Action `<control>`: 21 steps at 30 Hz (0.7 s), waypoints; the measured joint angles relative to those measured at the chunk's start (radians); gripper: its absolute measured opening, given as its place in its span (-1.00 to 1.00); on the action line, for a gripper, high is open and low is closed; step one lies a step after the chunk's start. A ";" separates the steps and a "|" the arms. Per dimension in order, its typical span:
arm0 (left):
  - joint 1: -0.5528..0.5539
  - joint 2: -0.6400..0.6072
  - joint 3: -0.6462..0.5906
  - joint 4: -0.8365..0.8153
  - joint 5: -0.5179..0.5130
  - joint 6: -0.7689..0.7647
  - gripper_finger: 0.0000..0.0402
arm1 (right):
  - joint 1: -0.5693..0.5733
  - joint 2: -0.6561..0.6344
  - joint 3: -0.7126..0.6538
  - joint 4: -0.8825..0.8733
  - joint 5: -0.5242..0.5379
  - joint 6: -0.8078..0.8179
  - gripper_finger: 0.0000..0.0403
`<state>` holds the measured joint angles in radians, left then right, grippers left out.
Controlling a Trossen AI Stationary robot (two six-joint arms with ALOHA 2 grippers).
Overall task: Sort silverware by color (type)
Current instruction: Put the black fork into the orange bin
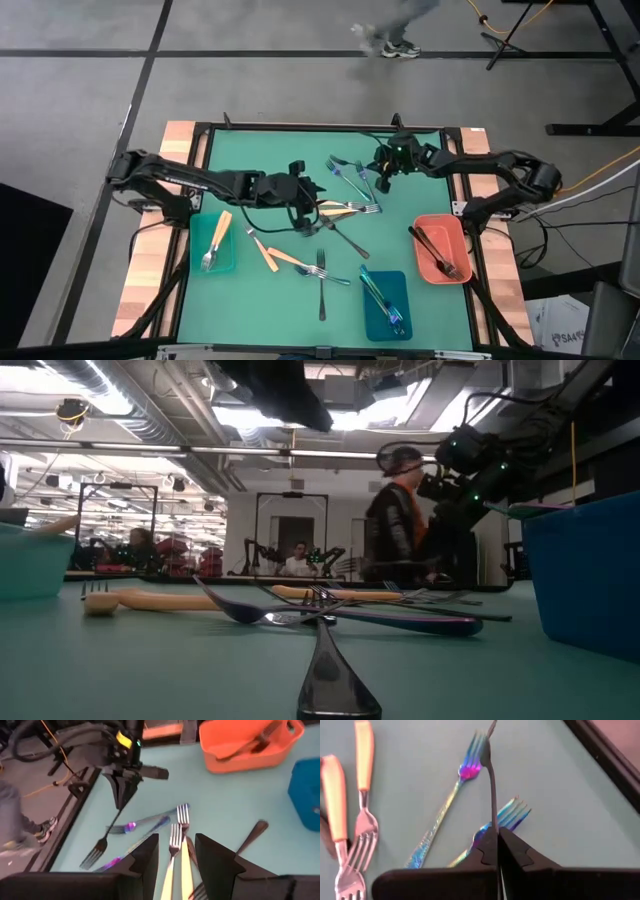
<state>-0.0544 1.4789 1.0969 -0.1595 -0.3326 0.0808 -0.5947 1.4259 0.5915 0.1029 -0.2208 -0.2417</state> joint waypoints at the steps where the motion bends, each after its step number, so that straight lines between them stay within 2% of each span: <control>1: 0.000 -0.013 0.000 -0.002 0.000 0.000 -0.40 | 0.002 -0.010 0.000 -0.002 -0.001 0.000 -1.00; 9: 0.028 -0.100 0.001 -0.039 0.009 -0.010 -0.40 | 0.120 -0.065 0.001 0.004 -0.009 -0.002 -1.00; 14: 0.063 -0.119 0.002 -0.048 0.023 -0.103 -0.40 | 0.234 -0.065 0.002 0.007 0.005 -0.061 -1.00; 21: 0.126 -0.112 0.002 -0.053 0.213 -0.201 -0.40 | 0.368 -0.065 0.002 0.020 0.115 -0.134 -1.00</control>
<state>0.0717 1.3665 1.0992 -0.2129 -0.1197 -0.1206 -0.2263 1.3605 0.5930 0.1227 -0.1058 -0.3759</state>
